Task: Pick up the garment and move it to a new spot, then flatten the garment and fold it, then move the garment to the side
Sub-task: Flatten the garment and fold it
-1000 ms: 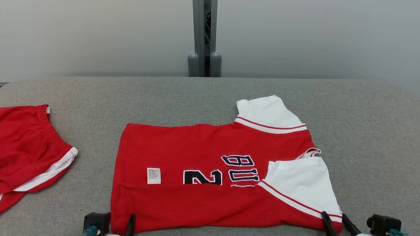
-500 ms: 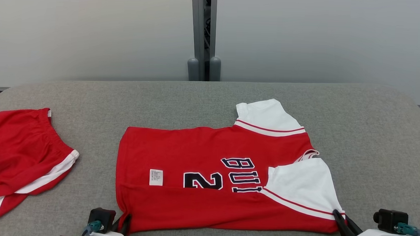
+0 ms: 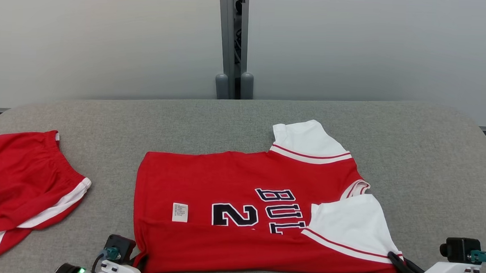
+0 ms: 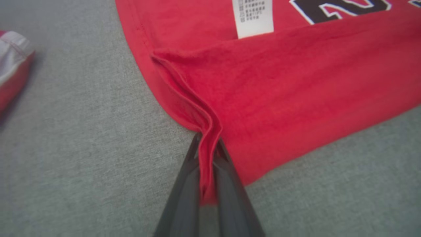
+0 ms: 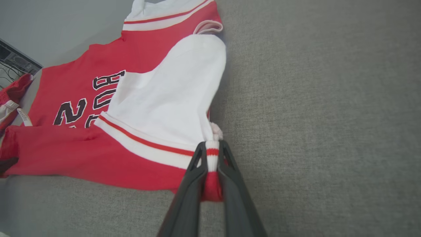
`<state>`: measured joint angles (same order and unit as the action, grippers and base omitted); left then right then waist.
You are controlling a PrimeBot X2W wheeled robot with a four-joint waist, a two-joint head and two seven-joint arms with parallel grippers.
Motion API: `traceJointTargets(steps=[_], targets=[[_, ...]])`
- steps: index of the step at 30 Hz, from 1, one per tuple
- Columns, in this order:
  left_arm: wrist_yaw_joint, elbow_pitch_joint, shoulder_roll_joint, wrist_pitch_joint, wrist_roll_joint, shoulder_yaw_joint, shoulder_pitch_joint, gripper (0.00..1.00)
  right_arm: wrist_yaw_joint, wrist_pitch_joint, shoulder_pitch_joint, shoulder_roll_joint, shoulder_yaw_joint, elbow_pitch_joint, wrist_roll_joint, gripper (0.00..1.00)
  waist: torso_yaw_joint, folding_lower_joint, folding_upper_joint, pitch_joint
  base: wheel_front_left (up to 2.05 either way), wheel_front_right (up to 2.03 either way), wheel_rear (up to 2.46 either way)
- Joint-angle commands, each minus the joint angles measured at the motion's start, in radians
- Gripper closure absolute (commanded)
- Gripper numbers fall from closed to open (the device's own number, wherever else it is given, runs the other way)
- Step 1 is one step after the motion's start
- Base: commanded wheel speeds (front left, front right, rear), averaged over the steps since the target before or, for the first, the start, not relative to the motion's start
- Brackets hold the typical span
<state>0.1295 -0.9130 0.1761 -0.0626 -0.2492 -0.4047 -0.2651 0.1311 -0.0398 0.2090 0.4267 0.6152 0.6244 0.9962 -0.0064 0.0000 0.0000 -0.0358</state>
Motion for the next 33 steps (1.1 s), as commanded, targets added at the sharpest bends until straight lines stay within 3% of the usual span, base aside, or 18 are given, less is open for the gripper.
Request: traceJointTargets(steps=[1, 7, 13, 17, 26, 27, 28, 29, 30, 31, 33], targets=[[0.0, 0.022, 0.025, 0.03, -0.016, -0.017, 0.026, 1.0, 0.0, 0.024, -0.018, 0.028, -0.009, -0.017, 0.025, 1.0, -0.002, 0.0, 0.0, -0.003, 0.0, 0.0, 0.0], [0.001, 0.202, 0.115, 0.174, -0.111, -0.114, 0.069, 1.0, 0.0, 0.126, -0.038, 0.092, -0.018, -0.11, 0.103, 1.0, -0.004, 0.0, 0.0, -0.013, 0.0, 0.0, 0.0], [0.0, 0.374, 0.201, 0.274, -0.189, -0.132, 0.106, 1.0, 0.0, 0.209, -0.057, 0.139, -0.038, -0.172, 0.152, 1.0, -0.001, 0.0, 0.0, -0.023, 0.0, 0.0, 0.0], [0.0, 0.529, 0.269, 0.392, -0.251, -0.149, 0.159, 1.0, 0.0, 0.321, -0.084, 0.172, -0.052, -0.211, 0.196, 1.0, 0.001, 0.0, 0.0, -0.028, 0.0, 0.0, 0.0], [-0.005, 0.714, 0.334, 0.541, -0.323, -0.173, 0.255, 1.0, 0.0, 0.419, -0.151, 0.187, -0.1, -0.276, 0.198, 1.0, 0.001, 0.0, 0.0, -0.03, 0.0, 0.0, 0.0], [-0.008, 0.723, 0.336, 0.554, -0.324, -0.178, 0.26, 0.86, 0.0, 0.416, -0.157, 0.182, -0.11, -0.277, 0.193, 1.0, 0.001, 0.0, 0.0, -0.029, 0.0, 0.0, 0.0], [-0.011, 0.73, 0.336, 0.563, -0.326, -0.182, 0.265, 0.64, 0.0, 0.42, -0.164, 0.175, -0.118, -0.274, 0.193, 1.0, 0.001, 0.0, 0.0, -0.029, 0.0, 0.0, 0.0], [-0.013, 0.737, 0.333, 0.572, -0.332, -0.185, 0.271, 0.45, 0.0, 0.422, -0.171, 0.17, -0.125, -0.275, 0.188, 0.64, 0.0, 0.0, 0.0, -0.028, 0.0, 0.0, 0.0], [-0.014, 0.743, 0.333, 0.581, -0.334, -0.188, 0.276, 0.07, 0.0, 0.425, -0.178, 0.164, -0.138, -0.268, 0.184, 0.0, -0.001, 0.0, 0.0, -0.027, 0.0, 0.0, 0.0], [-0.016, 0.75, 0.336, 0.585, -0.335, -0.188, 0.278, 0.0, 0.0, 0.426, -0.18, 0.159, -0.147, -0.266, 0.177, 0.0, -0.002, 0.0, 0.0, -0.026, 0.0, 0.0, 0.0], [-0.037, 0.759, 0.345, 0.582, -0.315, -0.181, 0.266, 0.0, 0.0, 0.434, -0.178, 0.154, -0.166, -0.269, 0.156, 0.0, -0.004, 0.0, 0.0, -0.024, 0.0, 0.0, 0.0]])
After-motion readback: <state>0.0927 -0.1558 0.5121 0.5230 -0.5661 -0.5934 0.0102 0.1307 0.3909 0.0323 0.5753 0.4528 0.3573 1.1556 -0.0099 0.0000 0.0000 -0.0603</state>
